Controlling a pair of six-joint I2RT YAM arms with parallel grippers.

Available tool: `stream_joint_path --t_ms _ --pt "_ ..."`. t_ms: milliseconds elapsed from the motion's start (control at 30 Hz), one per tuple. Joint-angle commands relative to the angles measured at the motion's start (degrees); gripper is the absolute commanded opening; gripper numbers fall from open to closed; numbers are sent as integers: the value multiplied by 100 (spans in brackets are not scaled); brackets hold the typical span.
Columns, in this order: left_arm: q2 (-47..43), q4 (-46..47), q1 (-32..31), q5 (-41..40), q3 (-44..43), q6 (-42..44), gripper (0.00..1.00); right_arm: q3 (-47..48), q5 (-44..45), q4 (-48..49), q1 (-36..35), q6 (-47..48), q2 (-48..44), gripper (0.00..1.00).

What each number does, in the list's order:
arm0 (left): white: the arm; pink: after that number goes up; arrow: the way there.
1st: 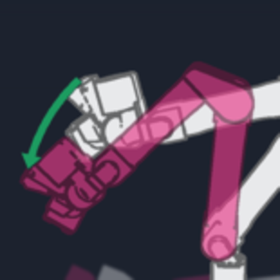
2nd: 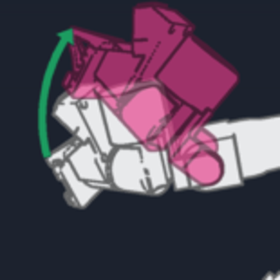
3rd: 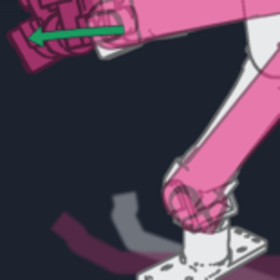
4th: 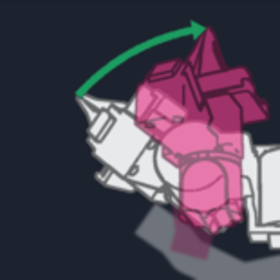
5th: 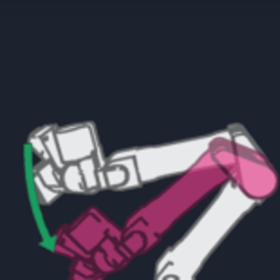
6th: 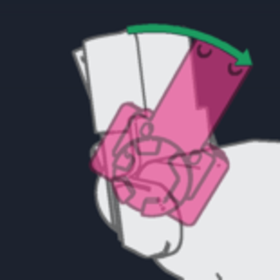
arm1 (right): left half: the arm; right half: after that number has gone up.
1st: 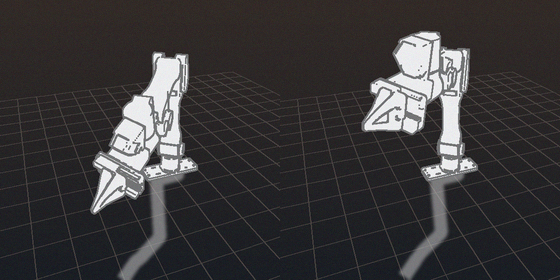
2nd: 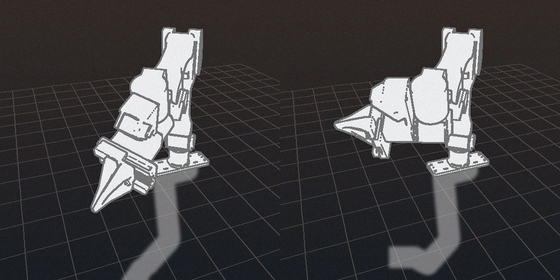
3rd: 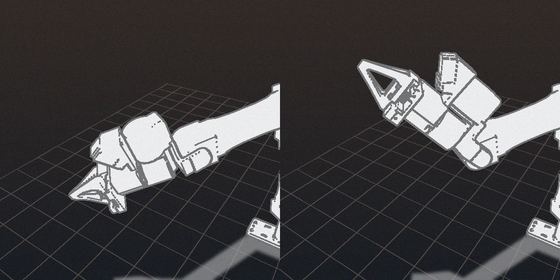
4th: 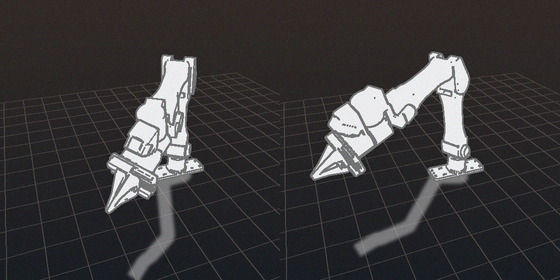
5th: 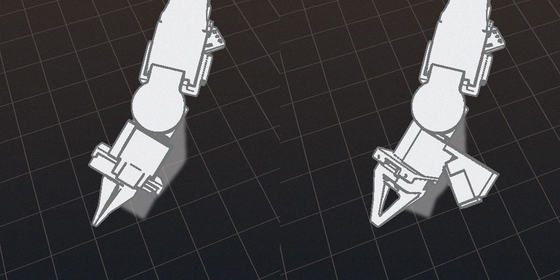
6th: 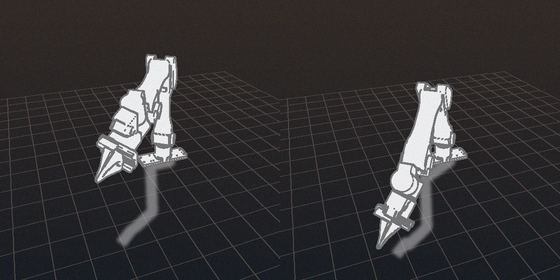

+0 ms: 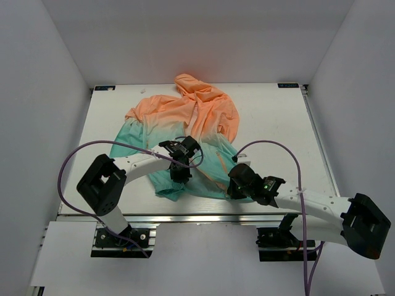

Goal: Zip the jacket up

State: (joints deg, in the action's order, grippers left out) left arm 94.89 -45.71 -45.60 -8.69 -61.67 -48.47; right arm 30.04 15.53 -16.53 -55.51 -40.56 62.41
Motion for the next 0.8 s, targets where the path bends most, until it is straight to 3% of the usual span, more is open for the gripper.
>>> stream_joint_path --t_ms 0,133,267,567,600,767 --pt "-305 159 -28 165 -12 136 22 89 135 36 22 -84 69 0" --pt "-217 168 -36 306 15 311 40 98 117 45 22 -84 113 0" --pt "-129 80 -27 271 -108 452 43 124 91 63 22 -58 148 0" --pt "47 -148 -27 149 -486 540 47 195 134 28 31 -14 263 0" --pt "47 -157 -27 148 -495 540 41 195 143 19 22 -14 263 0" --pt "64 -166 -19 236 -443 575 37 239 231 -69 22 12 289 0"
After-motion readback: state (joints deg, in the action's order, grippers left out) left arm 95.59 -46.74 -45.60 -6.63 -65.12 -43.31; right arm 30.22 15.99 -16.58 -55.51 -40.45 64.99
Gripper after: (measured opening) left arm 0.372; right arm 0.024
